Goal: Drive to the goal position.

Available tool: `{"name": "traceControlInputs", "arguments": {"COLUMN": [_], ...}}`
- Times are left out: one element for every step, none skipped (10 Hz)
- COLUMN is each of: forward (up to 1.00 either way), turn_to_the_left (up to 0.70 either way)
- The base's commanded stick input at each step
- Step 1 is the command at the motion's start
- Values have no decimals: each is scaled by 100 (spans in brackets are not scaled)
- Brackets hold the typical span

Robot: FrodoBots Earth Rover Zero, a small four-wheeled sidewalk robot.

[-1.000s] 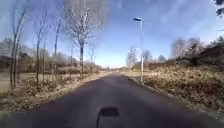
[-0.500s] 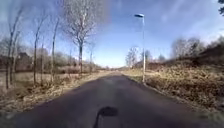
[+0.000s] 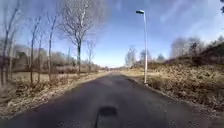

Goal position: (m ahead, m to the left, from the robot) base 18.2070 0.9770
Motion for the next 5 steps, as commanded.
{"name": "traceControlInputs", "arguments": {"forward": [85,85,85,85,85], "turn_to_the_left": [0,0,0,0,0]}}
